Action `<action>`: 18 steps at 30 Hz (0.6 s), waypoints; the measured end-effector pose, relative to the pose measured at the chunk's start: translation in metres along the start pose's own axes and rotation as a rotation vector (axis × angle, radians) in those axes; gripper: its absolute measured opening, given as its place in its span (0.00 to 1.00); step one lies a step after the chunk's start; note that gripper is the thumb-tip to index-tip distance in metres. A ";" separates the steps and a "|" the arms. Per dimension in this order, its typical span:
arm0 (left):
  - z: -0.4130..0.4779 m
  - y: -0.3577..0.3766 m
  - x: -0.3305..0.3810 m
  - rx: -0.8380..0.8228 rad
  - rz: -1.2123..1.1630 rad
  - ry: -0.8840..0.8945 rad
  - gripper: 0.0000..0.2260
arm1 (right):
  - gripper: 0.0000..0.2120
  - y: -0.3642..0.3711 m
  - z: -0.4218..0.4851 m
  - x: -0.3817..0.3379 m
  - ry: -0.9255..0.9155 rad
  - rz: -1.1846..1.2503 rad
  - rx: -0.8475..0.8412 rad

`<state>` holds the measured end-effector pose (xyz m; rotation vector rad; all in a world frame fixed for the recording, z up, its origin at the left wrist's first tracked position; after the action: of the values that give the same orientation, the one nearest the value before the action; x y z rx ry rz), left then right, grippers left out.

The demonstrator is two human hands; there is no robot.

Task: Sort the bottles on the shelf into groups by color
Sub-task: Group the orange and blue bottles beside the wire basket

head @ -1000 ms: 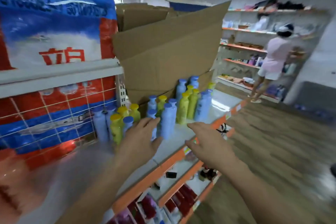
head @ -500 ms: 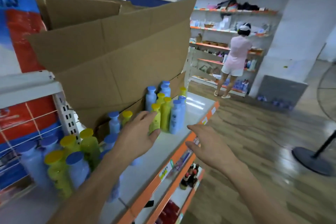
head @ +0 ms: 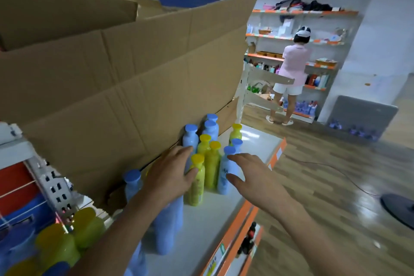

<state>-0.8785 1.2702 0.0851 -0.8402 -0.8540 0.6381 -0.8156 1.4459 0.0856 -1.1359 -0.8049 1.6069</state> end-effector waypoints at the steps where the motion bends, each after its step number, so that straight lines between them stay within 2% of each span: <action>1: 0.009 0.005 -0.005 -0.004 0.017 -0.013 0.31 | 0.23 0.002 0.011 0.005 -0.010 0.009 0.003; 4: 0.039 0.019 -0.016 0.003 0.042 -0.040 0.27 | 0.23 0.009 0.049 0.018 -0.060 0.018 0.010; 11: 0.111 0.051 -0.037 0.038 0.093 -0.181 0.27 | 0.25 0.037 0.154 0.060 -0.187 0.066 -0.021; 18: 0.153 0.068 -0.037 0.058 0.221 -0.306 0.26 | 0.27 0.073 0.224 0.084 -0.258 0.107 -0.198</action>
<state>-1.0366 1.3342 0.0729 -0.8019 -1.0201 0.9988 -1.0577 1.5067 0.0732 -1.1394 -1.1072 1.8186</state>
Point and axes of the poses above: each hand's wrist, its own z-axis towards the middle knuckle, its own y-axis out of the palm, x = y × z, the point moved 10 cm from there along z, towards the middle knuckle, and after that the axes turned 4 degrees about x, right-handed, at the moved point
